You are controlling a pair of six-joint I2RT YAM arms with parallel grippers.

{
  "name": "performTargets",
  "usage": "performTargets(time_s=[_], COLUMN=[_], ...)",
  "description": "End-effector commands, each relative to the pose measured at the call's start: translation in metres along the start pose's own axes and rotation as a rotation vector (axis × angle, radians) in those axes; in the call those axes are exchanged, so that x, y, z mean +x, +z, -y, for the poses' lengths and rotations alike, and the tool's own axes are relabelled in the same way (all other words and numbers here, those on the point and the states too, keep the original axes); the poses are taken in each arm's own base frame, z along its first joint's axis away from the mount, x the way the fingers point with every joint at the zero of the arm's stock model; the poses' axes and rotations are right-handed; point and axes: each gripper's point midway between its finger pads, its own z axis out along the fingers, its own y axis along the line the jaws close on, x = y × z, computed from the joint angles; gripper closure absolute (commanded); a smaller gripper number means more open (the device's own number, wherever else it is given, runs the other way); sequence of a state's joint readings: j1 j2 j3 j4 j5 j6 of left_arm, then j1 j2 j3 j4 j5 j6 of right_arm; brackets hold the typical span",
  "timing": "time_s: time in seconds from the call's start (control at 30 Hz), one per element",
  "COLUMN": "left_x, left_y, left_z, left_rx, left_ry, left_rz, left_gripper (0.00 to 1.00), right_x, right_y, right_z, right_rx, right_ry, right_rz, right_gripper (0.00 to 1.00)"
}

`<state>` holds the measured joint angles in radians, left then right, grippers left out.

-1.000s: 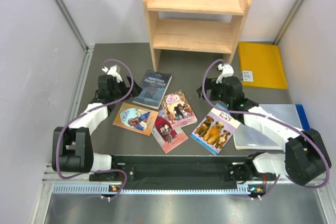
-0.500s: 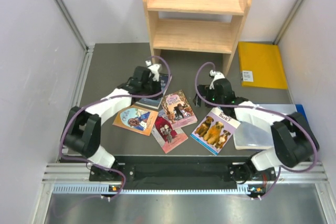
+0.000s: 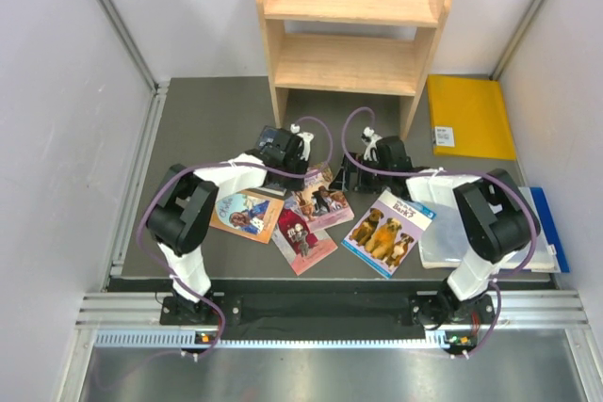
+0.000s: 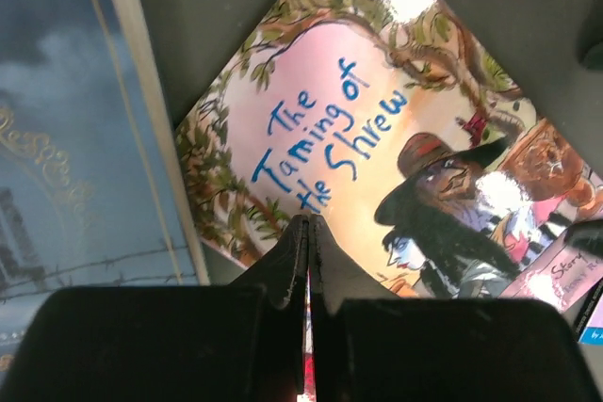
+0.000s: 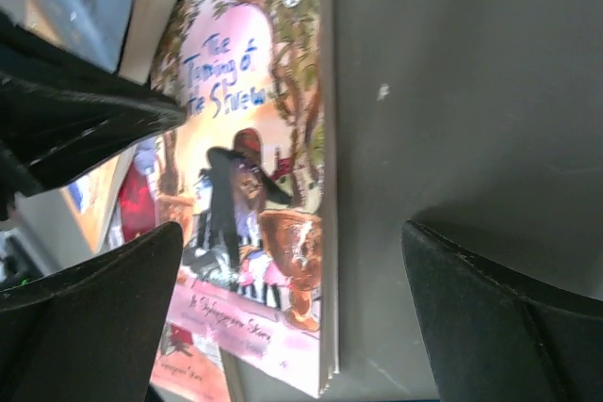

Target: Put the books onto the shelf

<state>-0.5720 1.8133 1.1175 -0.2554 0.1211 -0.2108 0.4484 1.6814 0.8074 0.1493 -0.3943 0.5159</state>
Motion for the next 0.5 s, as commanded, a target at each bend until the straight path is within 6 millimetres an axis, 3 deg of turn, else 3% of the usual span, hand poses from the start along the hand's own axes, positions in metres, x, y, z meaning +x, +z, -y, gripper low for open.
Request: performTargets(time_s=[0.0, 0.23, 0.47], left_x=[-0.002, 0.006, 0.006], left_y=[0.016, 0.027, 0.029], left_z=[0.006, 0.010, 0.009], left_rx=[-0.012, -0.018, -0.032], left_ry=[0.002, -0.002, -0.006], left_rz=[-0.012, -0.043, -0.042], left_gripper=[1.00, 1.00, 1.00], right_x=[0.013, 0.032, 0.040], right_y=[0.005, 0.009, 0.001], right_z=[-0.010, -0.027, -0.061], right_rx=[-0.076, -0.135, -0.261], right_ry=[0.034, 0.024, 0.019], right_rz=[-0.091, -0.222, -0.289], right_gripper=[0.00, 0.11, 0.30])
